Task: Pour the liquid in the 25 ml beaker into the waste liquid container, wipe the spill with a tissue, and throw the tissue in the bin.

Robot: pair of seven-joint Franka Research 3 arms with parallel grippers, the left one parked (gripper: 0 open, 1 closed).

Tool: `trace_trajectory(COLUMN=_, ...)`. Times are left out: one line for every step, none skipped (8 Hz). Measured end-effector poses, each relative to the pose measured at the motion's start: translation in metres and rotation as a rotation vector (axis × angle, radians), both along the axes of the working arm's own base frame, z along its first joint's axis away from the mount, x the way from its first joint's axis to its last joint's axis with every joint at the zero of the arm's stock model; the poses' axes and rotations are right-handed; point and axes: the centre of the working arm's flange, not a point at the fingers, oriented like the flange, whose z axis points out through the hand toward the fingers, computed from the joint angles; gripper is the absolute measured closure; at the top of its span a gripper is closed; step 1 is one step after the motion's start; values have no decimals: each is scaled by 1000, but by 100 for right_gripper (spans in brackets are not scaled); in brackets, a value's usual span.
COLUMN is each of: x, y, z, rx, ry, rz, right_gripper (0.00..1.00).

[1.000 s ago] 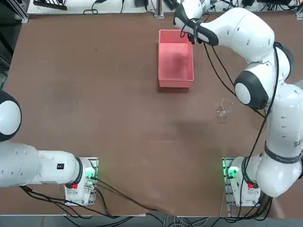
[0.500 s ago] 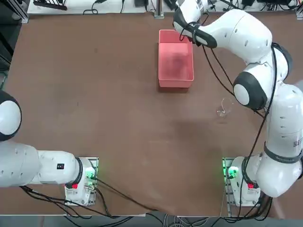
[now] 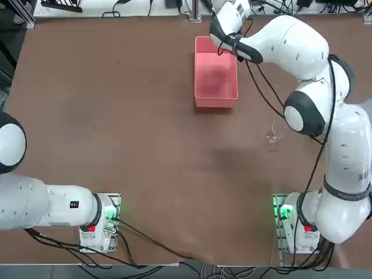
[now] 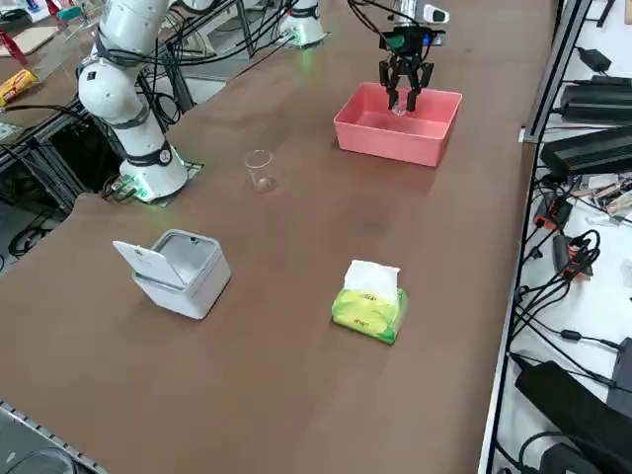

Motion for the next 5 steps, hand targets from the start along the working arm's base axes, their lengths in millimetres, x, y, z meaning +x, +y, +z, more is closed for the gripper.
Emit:
trace_trajectory(x=-3, y=5, z=-2, rx=-12, ry=-6, rz=9, right_gripper=53)
trace_trajectory(x=-6, y=10, z=-5, rx=-25, ry=-11, rz=21, right_gripper=53)
trace_trajectory(x=-8, y=15, z=-8, rx=-35, ry=-16, rz=28, right_gripper=53)
trace_trajectory(x=-11, y=20, z=-11, rx=-48, ry=-22, rz=36, right_gripper=53)
trace_trajectory(x=-13, y=24, z=-14, rx=-58, ry=-28, rz=38, right_gripper=53)
